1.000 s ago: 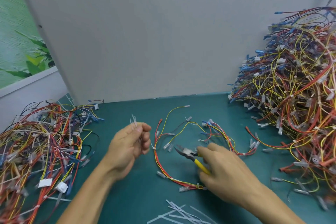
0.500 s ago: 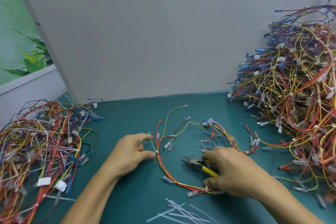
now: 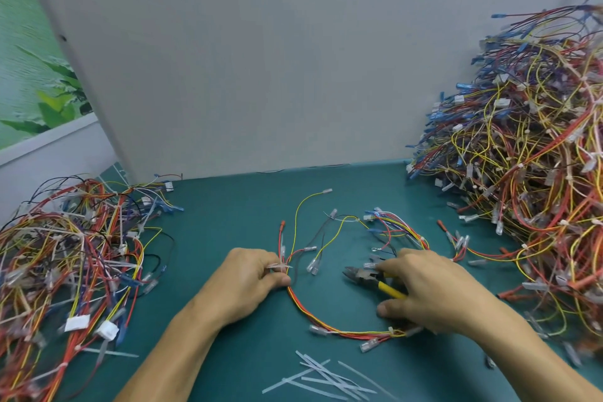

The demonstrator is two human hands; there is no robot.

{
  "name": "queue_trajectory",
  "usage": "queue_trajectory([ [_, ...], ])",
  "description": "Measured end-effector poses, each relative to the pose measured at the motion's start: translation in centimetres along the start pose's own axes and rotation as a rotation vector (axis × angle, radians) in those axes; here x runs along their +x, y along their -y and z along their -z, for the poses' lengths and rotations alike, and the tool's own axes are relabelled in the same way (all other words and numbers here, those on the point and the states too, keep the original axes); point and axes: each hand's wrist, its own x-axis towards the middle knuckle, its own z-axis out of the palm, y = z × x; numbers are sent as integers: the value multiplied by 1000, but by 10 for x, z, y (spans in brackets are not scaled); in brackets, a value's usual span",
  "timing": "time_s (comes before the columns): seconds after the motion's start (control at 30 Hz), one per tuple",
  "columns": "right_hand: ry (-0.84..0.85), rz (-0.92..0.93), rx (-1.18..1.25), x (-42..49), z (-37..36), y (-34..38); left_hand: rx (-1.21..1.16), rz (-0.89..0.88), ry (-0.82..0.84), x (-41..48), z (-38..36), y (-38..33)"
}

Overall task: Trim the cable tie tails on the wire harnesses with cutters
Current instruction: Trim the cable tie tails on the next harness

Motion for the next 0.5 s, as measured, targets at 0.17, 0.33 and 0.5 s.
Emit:
queue_trajectory([
  [0.17, -118, 20, 26, -4, 10, -1, 98, -154, 52, -2, -1, -10],
  [0.33, -198, 93, 65, -10, 9, 15, -92, -155, 31, -5, -1, -16],
  [0.5, -141, 144, 63, -10, -4, 32, -300, -67, 45, -3, 3, -5],
])
